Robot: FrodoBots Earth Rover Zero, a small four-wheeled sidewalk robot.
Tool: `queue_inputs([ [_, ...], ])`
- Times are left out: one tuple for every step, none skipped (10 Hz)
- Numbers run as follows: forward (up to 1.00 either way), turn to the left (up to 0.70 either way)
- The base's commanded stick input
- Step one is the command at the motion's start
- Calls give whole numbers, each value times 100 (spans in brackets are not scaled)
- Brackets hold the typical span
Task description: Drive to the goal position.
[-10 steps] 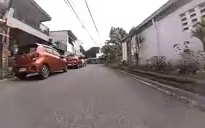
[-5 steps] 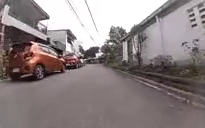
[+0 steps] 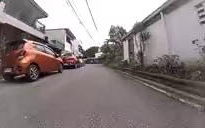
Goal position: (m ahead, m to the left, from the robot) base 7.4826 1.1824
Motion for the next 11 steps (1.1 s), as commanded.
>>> queue_inputs([
  [70,0],
  [70,0],
  [70,0],
  [70,0],
  [70,0],
  [70,0],
  [70,0],
  [70,0],
  [70,0],
  [70,0],
  [70,0],
])
